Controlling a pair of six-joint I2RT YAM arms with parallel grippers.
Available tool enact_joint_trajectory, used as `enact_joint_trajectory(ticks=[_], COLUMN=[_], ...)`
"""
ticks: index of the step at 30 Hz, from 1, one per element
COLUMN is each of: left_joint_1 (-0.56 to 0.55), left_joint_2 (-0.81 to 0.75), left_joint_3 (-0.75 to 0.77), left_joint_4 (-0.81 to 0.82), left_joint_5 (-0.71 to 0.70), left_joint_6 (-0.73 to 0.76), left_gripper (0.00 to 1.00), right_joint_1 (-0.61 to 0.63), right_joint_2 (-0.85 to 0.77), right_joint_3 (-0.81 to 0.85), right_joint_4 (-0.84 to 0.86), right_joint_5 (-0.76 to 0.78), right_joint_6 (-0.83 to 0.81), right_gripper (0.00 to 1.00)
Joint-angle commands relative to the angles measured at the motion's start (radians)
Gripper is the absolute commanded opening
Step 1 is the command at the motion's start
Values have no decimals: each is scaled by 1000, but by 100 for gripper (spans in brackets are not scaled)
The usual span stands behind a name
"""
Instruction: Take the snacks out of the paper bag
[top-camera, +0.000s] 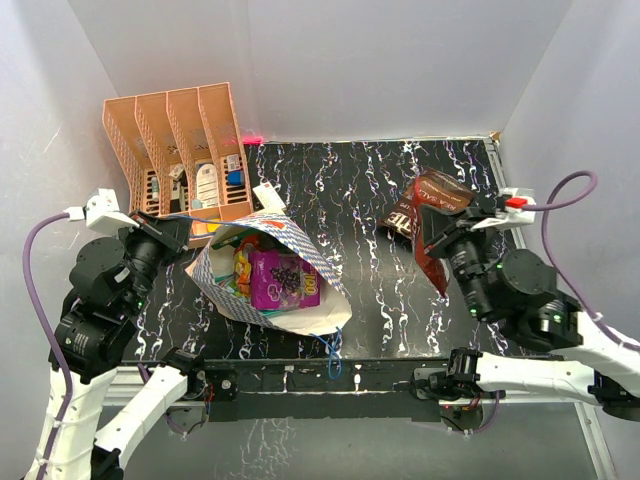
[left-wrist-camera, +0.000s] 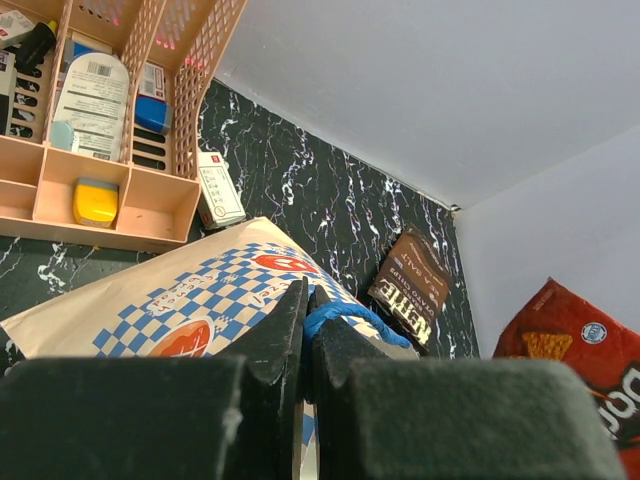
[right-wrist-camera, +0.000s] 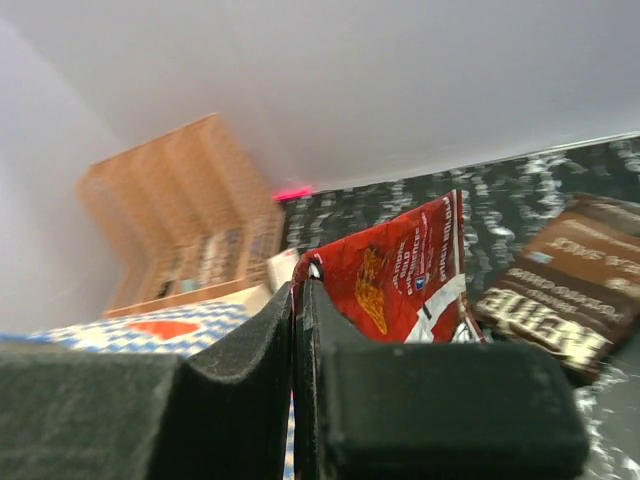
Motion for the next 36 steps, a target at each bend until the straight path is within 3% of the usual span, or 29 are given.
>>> enact_joint_trajectory(ticks=[1,4,5,9,22,28,36], left_joint_1=[2,1,1,3,2,2,3], left_joint_2=[-18,-17,-17,-20,-61,-68,-53], left_joint_3=[24,24,26,38,39,35,17], left_joint_4=[19,21,18,2,-21,-6,33], left_joint_5=[-38,-34,-30,-26,-1,77,136], left_joint_6=[19,20,19,17,13,-9,-16], left_gripper=[0,0,0,0,0,0,0], right_joint_1=[-2,-45,-91,-292,-671,-845,-985], right_joint_2=[88,139,162,281,532,638,837], right_joint_3=[-65,-164,-174,-163,-58,-80,-102], right_joint_4=[278,620,640,607,571,667,799], right_joint_5=[284,288,262,149,-7,-233,-313], right_joint_6=[-280,-557,-567,-519,-520,-813,-1233], right_gripper=[7,7,7,7,7,7,7])
